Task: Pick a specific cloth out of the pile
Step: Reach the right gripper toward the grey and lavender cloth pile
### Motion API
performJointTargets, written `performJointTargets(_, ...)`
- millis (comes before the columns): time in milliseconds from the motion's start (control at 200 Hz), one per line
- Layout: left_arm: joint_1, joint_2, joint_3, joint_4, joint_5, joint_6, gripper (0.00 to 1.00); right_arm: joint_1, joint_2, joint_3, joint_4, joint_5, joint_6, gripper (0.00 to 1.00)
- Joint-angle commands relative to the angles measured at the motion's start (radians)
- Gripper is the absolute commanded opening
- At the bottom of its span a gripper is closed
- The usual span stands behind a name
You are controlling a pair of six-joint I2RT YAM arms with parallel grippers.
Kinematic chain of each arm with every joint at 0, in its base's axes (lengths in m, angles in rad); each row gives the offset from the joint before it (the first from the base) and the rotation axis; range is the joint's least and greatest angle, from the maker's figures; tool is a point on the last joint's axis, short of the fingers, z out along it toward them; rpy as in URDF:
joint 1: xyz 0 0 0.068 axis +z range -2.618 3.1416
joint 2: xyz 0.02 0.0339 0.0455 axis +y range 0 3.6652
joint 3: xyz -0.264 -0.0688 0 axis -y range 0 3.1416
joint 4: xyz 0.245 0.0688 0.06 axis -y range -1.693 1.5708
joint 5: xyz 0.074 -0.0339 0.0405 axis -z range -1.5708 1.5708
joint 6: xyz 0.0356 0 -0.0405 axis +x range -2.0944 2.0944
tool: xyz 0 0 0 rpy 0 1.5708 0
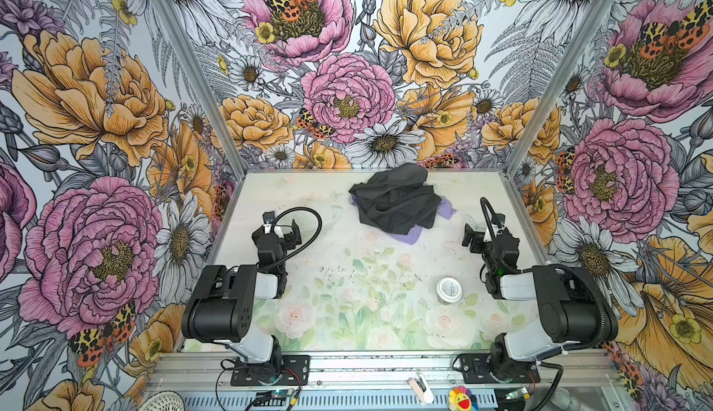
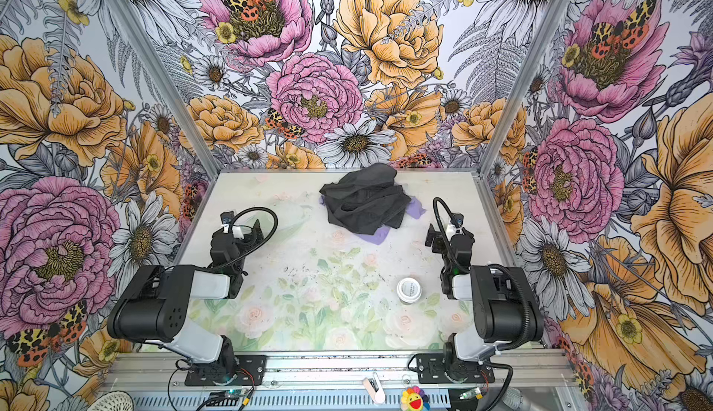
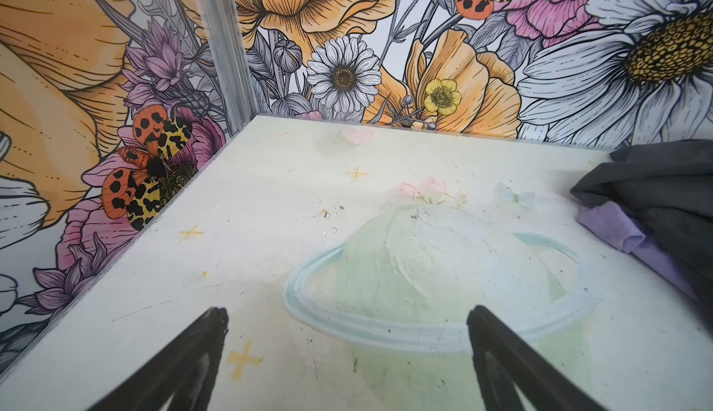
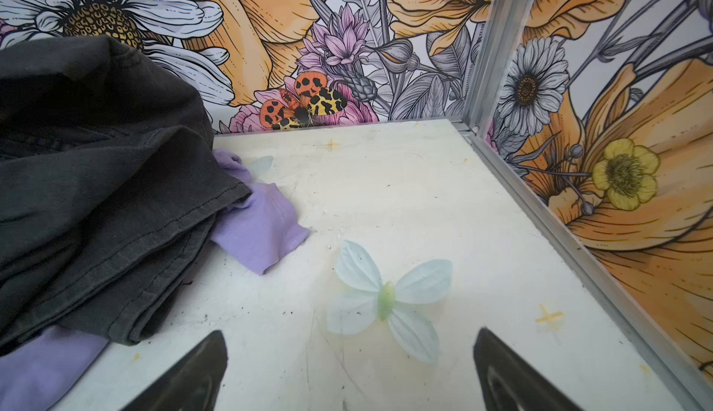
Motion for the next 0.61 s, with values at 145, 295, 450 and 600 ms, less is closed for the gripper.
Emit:
performJointTargets(145, -0.003, -0.013, 0.013, 0.003, 0.023, 0.01, 0.99, 0.003, -0.003, 0.016, 0.031, 0.003, 0.015, 1.0)
performJointTargets(295, -0.003, -0.013, 0.013, 0.002, 0.024, 0.009, 0.99, 0.002, -0.002, 0.024, 0.021, -0.007, 0.013, 0.99)
performJointTargets(450, -0.003, -0.013, 0.015, 0.001, 0.025, 0.011, 0.99, 0.006, 0.002, 0.055, -0.04, -0.104, -0.031, 1.0)
performJointTargets(600, 0.001, -0.013, 0.016, -0.001, 0.029, 0.008, 0.99, 0.007, 0.002, 0.057, -0.042, -0.104, -0.033, 0.99)
